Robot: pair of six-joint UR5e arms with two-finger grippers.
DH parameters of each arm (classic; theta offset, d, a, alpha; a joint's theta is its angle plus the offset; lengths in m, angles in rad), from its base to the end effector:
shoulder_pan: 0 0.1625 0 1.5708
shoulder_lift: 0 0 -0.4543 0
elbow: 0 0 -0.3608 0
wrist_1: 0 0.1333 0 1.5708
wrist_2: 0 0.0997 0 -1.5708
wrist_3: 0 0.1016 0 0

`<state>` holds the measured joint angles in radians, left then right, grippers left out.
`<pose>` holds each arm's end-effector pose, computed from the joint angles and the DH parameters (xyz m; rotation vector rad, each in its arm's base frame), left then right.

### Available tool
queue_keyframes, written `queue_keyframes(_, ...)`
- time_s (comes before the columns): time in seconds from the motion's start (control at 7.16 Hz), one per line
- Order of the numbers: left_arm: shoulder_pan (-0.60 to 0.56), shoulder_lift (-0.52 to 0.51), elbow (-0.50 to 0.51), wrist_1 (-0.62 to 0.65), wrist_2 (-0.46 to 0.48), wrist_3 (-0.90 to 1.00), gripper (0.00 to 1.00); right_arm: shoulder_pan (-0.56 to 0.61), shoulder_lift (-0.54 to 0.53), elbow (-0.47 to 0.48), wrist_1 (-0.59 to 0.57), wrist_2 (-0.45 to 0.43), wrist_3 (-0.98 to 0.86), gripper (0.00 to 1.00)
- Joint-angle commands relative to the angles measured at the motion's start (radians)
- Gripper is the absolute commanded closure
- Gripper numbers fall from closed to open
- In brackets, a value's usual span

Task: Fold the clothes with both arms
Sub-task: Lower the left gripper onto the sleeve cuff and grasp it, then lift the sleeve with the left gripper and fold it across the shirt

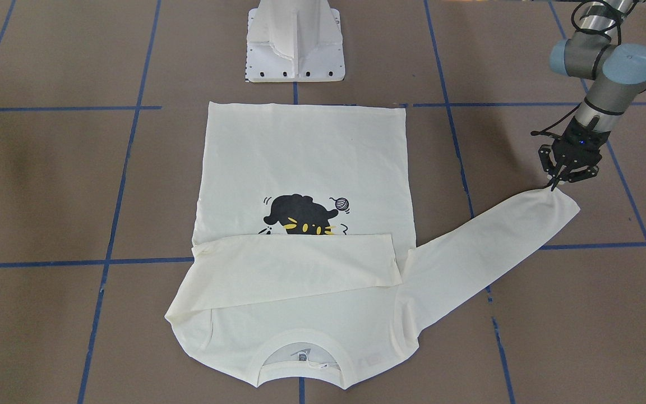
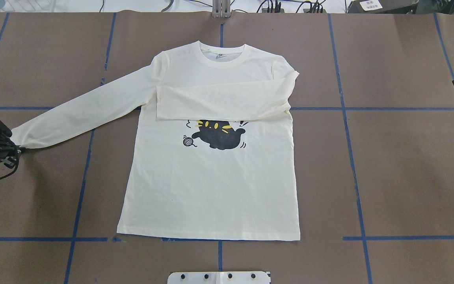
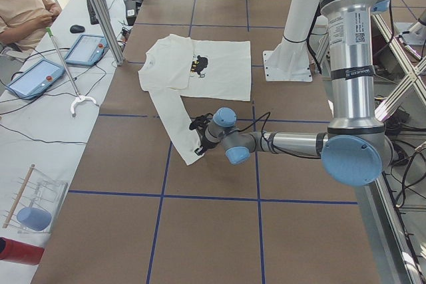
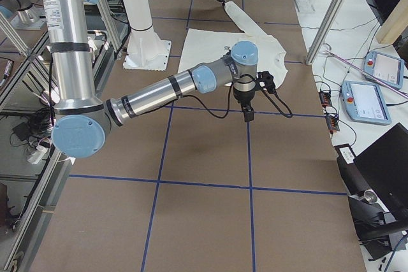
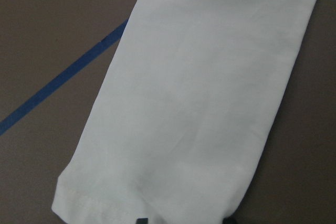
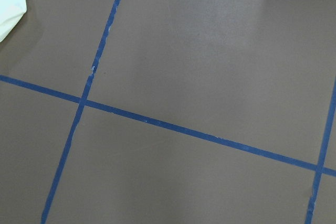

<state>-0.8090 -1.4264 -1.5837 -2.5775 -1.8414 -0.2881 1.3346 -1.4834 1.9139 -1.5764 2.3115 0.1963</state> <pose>0.2209 -0.3854 0.6456 0.6344 0.6638 0.5588 -0.0516 -0.4908 0.4917 0.2394 -0.7997 -0.1949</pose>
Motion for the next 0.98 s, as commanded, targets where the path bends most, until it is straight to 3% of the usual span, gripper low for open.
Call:
queue_keyframes(0.0, -0.047, -0.031, -0.019, 0.011, 0.005, 0.014, 1.00, 0.000, 0.000, -0.001, -0.001, 0.000, -0.001, 0.00)
queue_keyframes(0.28, -0.146, -0.167, -0.021, 0.058, 0.004, 0.003, 1.00, 0.002, -0.017, -0.001, 0.001, -0.004, -0.018, 0.00)
queue_keyframes(0.42, -0.162, -0.262, -0.022, 0.124, 0.005, -0.094, 1.00, 0.002, -0.032, -0.010, -0.007, -0.015, -0.085, 0.00)
queue_keyframes(0.84, -0.154, -0.639, -0.032, 0.504, 0.021, -0.364, 1.00, 0.047, -0.139, -0.021, -0.013, -0.066, -0.200, 0.00)
